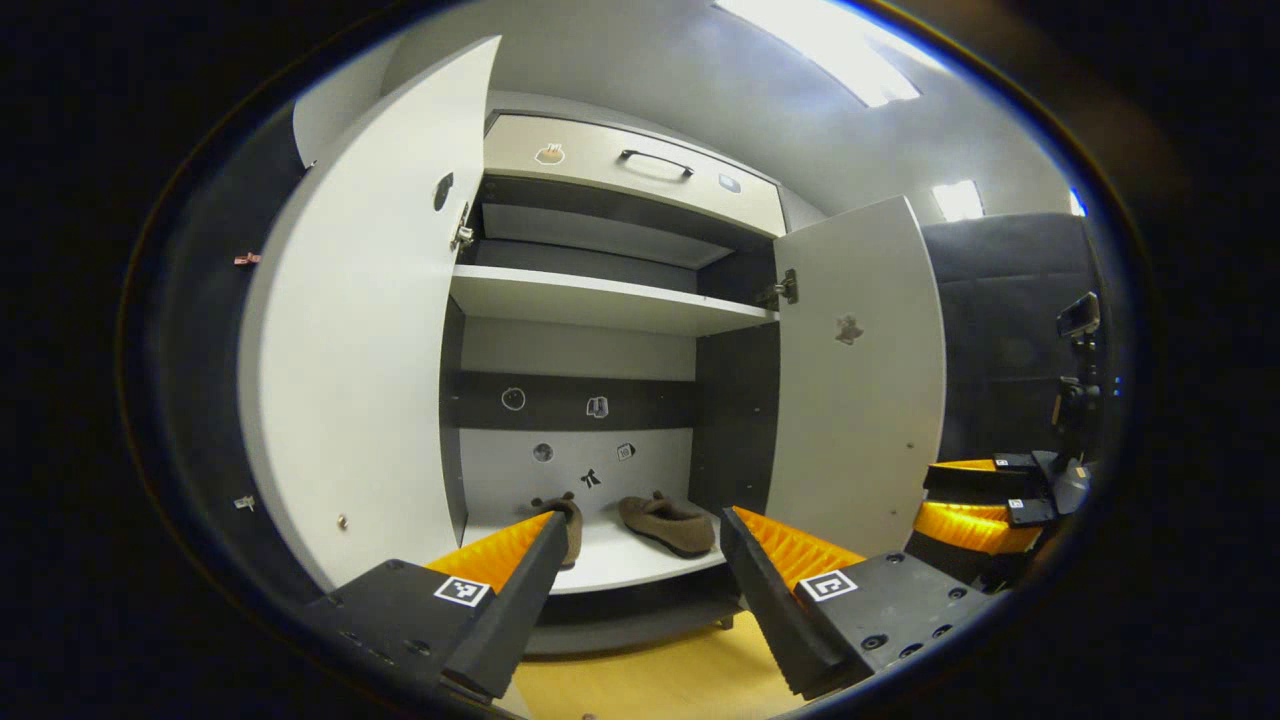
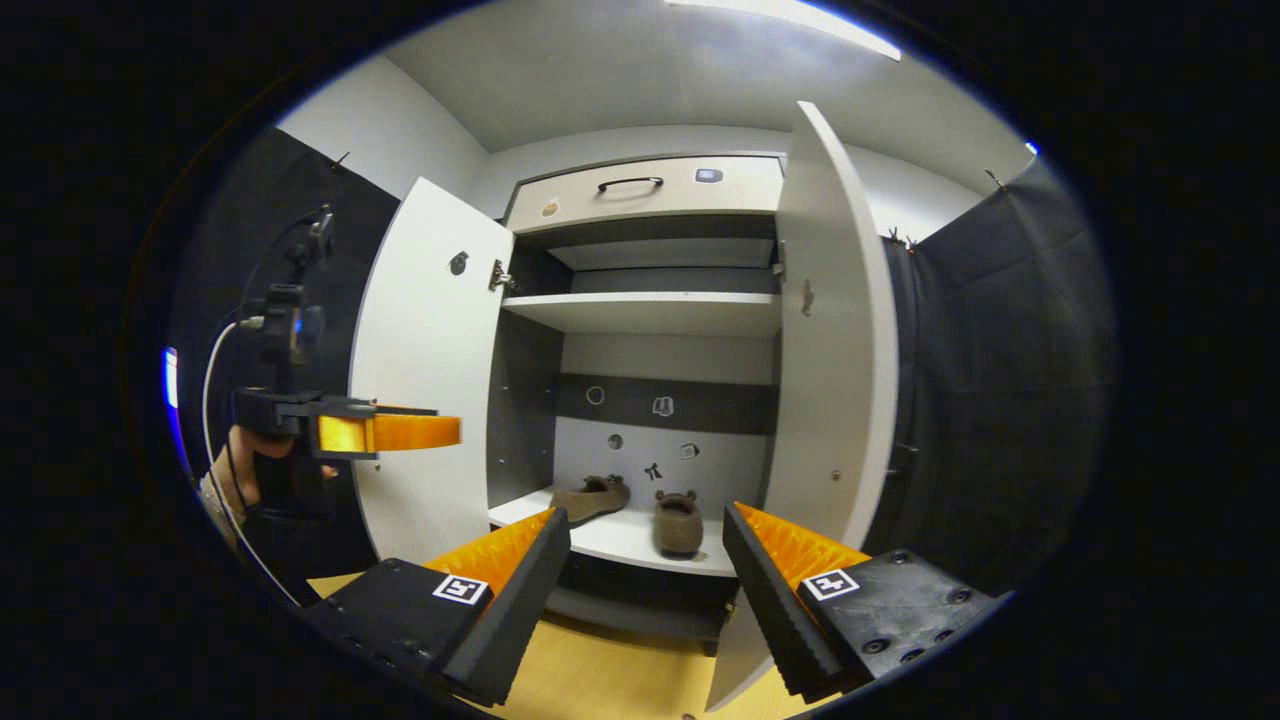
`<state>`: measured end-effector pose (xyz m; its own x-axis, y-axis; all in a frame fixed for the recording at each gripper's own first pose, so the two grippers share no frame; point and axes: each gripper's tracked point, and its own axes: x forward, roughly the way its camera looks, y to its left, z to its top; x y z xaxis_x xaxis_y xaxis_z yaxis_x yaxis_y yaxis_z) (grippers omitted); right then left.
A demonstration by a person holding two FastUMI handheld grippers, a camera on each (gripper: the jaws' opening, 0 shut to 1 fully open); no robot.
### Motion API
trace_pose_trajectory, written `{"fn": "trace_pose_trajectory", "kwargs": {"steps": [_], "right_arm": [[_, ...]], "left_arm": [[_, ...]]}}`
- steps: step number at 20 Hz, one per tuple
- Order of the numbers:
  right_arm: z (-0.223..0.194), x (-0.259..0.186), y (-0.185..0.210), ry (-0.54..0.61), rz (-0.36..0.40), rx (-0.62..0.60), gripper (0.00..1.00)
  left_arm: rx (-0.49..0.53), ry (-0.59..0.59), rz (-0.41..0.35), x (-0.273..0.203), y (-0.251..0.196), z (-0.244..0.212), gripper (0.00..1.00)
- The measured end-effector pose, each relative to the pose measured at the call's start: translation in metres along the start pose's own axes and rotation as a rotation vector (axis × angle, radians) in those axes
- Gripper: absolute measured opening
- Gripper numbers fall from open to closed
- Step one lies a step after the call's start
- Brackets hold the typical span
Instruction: Grab one shoe with the right hand and put it into the shoe cabinet, grab the other shoe with the left hand and put it into the shoe cabinet; then close the right door with the right hand and the left door with the left hand.
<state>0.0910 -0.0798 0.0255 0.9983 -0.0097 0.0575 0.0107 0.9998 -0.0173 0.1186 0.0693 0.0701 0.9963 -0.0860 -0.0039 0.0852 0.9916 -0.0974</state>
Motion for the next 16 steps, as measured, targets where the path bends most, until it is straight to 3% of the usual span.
{"fn": "trace_pose_trajectory", "kwargs": {"steps": [4, 7, 11, 13, 16], "right_arm": [[-0.001, -0.029, -0.079, 0.021, -0.211, -0.041, 0.98], [-0.018, -0.036, -0.125, 0.062, -0.303, -0.091, 0.98], [-0.029, -0.018, -0.156, 0.082, -0.323, -0.1, 0.94], [-0.03, -0.004, -0.166, 0.078, -0.331, -0.08, 0.98], [-0.03, 0.009, -0.161, 0.069, -0.286, -0.044, 0.98]], "left_arm": [[-0.017, -0.006, 0.026, -0.049, 0.009, 0.003, 0.96], [-0.036, -0.008, 0.054, -0.069, 0.02, 0.004, 0.98], [-0.046, -0.022, 0.107, -0.09, 0.036, 0.009, 0.98], [-0.034, -0.026, 0.155, -0.101, 0.049, 0.012, 0.98], [-0.027, -0.03, 0.223, -0.11, 0.065, 0.015, 0.98]]}}
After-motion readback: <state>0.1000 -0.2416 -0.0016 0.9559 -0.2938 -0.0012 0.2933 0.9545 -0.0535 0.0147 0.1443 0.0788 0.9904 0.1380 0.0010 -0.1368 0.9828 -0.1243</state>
